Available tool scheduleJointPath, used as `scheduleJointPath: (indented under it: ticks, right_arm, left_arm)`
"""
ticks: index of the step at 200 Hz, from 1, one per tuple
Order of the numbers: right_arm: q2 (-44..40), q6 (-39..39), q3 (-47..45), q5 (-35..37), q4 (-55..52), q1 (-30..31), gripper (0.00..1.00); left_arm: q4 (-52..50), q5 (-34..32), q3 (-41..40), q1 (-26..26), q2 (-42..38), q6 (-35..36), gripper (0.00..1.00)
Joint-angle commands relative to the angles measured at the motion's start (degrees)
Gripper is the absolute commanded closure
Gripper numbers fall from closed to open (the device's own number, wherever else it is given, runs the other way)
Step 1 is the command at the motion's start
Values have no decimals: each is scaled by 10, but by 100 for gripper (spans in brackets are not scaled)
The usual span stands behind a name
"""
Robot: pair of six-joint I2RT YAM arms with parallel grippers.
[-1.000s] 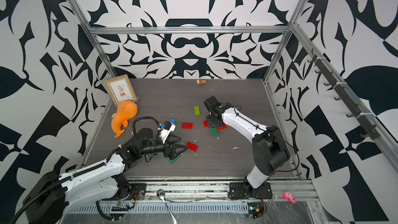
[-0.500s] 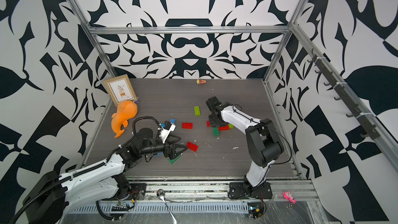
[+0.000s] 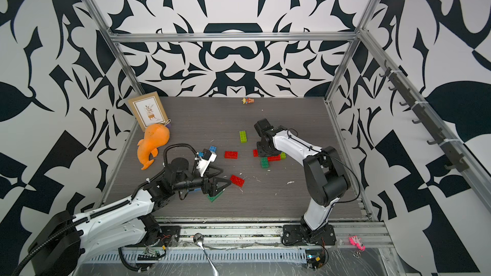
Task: Assemble a small pinwheel with lego
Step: Adjust the lego brick at the center of the board.
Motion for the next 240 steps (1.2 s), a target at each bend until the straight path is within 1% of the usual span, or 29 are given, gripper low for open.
scheduleJointPath:
  ticks: [1, 11, 21, 25, 41, 51, 61, 70, 77, 88, 94, 103, 109, 140, 170, 181, 208, 240]
  right_arm:
    - [-54, -11, 22, -32, -1, -8, 45]
    - [-65, -15, 24, -41, -2, -13, 39]
    - [-75, -19, 28, -48, -7, -20, 25]
    - [-79, -22, 30, -50, -11, -21, 23]
    - [-99, -33, 34, -45, -21, -33, 22]
    - [-111, -36, 30, -46, -16, -51, 22]
    - [-117, -36, 18, -72, 0, -78, 26]
    - [-115, -31, 10, -86, 16, -110, 36]
    - [-108, -27, 8, -92, 24, -128, 48]
    - [-90, -20, 8, -104, 35, -146, 71]
    - [-79, -19, 9, -108, 41, -152, 81]
    - [-59, -19, 13, -110, 49, -156, 94]
    - [-45, -19, 16, -108, 54, -157, 100]
    - [24, -22, 41, -109, 63, -161, 100]
    - [72, -20, 53, -102, 68, -161, 100]
    - [82, -18, 51, -97, 68, -161, 100]
    - [78, -12, 24, -91, 77, -161, 100]
    - [33, 0, -40, -91, 94, -161, 100]
  left_arm:
    - [-6, -3, 6, -1, -8, 6, 0]
    - [-6, -4, 5, -1, -8, 7, 0]
    - [-7, -4, 5, -2, -9, 6, 0]
    - [-7, -4, 5, -2, -10, 7, 0]
    - [-6, -4, 3, -1, -15, 6, 0]
    - [-2, -5, 2, -2, -19, 3, 0]
    - [8, -6, -4, -1, -24, -3, 0]
    - [21, -3, -10, -1, -28, -11, 0]
    - [30, 2, -13, -1, -29, -18, 0]
    - [35, 12, -14, -1, -28, -22, 0]
    - [34, 16, -12, -1, -26, -22, 0]
    - [29, 24, -8, -1, -22, -20, 0]
    - [25, 29, -5, -1, -19, -18, 0]
    - [5, 45, 9, -1, -6, -6, 0]
    - [-14, 34, 19, -4, 2, 15, 0]
    - [-37, 20, 29, -14, 7, 30, 0]
    - [-76, -44, 44, -54, 8, 65, 0]
    - [-75, -48, 45, -57, 11, 67, 0]
